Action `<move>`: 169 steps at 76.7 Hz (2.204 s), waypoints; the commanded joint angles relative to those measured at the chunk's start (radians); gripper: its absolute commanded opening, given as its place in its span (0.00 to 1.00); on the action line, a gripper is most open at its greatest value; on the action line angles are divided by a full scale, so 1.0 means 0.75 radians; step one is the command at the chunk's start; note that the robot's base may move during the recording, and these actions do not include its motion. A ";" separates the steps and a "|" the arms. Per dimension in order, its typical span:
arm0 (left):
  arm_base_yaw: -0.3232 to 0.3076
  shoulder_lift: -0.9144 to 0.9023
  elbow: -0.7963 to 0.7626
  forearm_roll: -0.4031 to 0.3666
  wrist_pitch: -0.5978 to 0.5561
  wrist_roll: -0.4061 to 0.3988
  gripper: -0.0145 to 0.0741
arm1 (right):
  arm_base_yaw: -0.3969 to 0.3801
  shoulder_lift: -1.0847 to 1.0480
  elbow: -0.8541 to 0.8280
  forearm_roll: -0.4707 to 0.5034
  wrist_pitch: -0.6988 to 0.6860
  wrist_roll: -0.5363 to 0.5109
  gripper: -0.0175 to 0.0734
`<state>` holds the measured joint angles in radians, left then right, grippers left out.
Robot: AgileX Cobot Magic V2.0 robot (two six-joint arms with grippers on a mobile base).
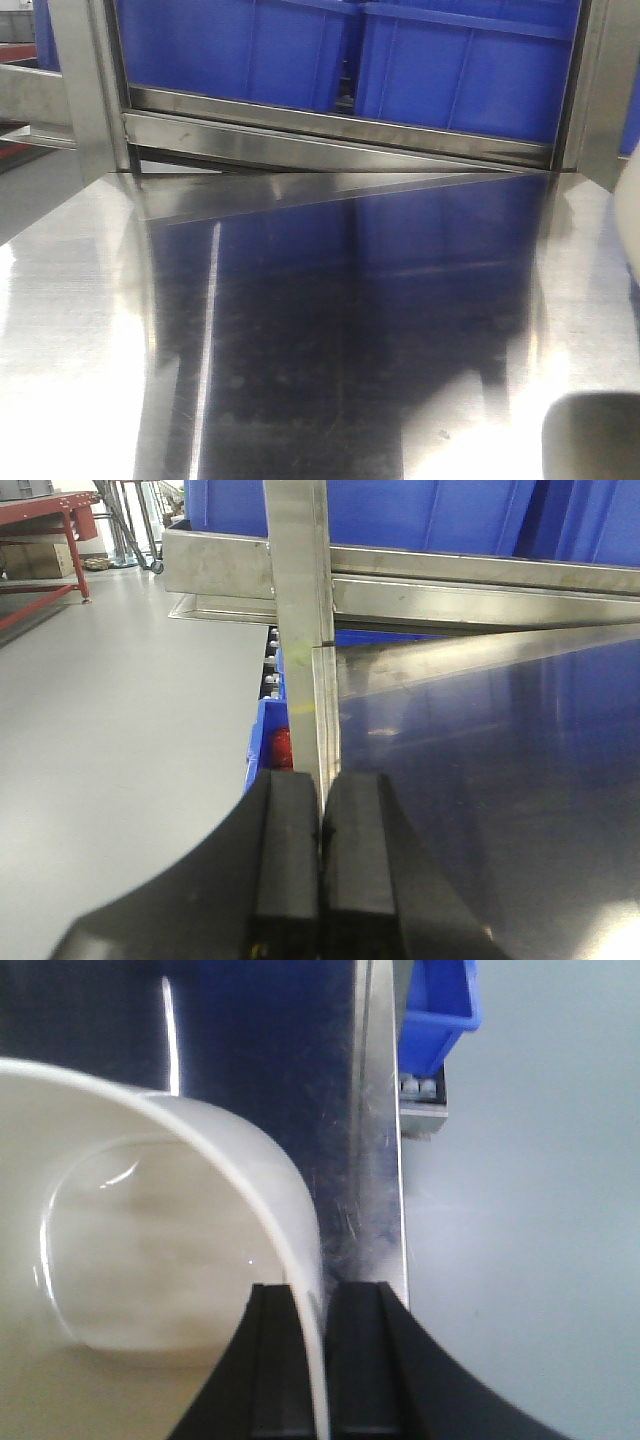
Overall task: Move white bin to right shelf second layer
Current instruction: 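Lift the white bin with the right gripper off the table, then drive the base away from the table holding the bin in the right gripper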
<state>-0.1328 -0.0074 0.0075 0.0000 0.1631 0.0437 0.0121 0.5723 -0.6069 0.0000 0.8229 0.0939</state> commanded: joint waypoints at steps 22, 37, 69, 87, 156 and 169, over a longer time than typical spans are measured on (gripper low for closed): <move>-0.010 -0.018 0.049 0.000 -0.114 -0.007 0.26 | -0.001 -0.217 0.020 0.000 -0.108 0.013 0.24; -0.010 -0.018 0.049 0.000 -0.114 -0.007 0.26 | -0.001 -0.219 0.020 0.000 -0.105 0.013 0.24; -0.010 -0.018 0.049 0.000 -0.114 -0.007 0.26 | -0.001 -0.219 0.020 0.000 -0.105 0.013 0.24; -0.010 -0.018 0.049 0.000 -0.114 -0.007 0.26 | -0.001 -0.219 0.020 0.000 -0.105 0.013 0.24; -0.010 -0.018 0.049 0.000 -0.114 -0.007 0.26 | -0.001 -0.219 0.020 0.000 -0.105 0.013 0.24; -0.010 -0.018 0.049 0.000 -0.114 -0.007 0.26 | -0.001 -0.219 0.020 0.000 -0.105 0.013 0.24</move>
<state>-0.1328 -0.0074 0.0075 0.0000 0.1631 0.0437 0.0121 0.4039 -0.5622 0.0000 0.8306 0.1008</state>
